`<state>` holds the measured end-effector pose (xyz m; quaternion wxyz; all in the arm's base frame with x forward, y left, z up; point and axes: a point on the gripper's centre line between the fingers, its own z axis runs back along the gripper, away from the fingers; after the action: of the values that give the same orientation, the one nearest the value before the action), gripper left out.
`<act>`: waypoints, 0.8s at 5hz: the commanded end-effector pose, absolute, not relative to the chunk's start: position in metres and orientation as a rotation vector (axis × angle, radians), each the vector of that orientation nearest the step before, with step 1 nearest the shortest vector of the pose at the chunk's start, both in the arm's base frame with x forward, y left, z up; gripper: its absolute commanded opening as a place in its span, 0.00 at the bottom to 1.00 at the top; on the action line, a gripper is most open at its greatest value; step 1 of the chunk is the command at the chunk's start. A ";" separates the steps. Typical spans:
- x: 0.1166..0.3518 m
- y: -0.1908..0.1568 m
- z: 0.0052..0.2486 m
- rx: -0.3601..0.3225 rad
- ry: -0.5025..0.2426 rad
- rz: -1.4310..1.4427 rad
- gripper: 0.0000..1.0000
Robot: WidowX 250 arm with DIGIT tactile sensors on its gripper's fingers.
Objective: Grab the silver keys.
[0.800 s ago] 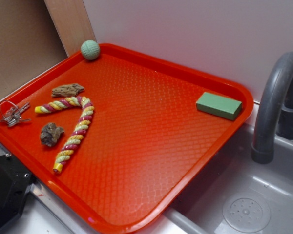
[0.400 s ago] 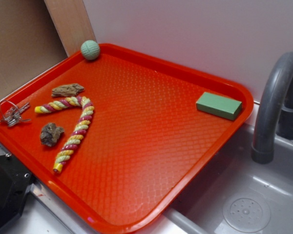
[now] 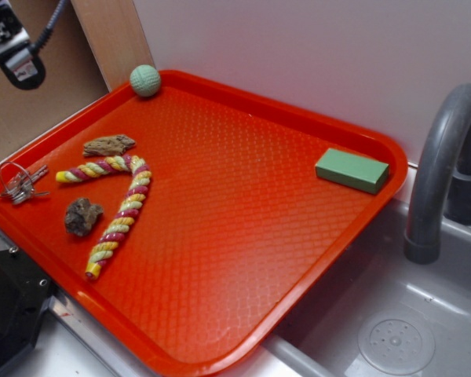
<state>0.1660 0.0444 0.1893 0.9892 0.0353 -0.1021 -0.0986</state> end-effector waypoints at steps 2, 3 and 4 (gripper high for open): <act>0.145 0.094 0.149 -0.043 -0.055 -0.666 1.00; 0.124 0.096 0.148 -0.038 0.011 -0.915 1.00; 0.098 0.105 0.138 0.190 0.022 -1.154 1.00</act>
<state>0.0959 0.0962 0.1358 0.8339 0.0848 0.0087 -0.5453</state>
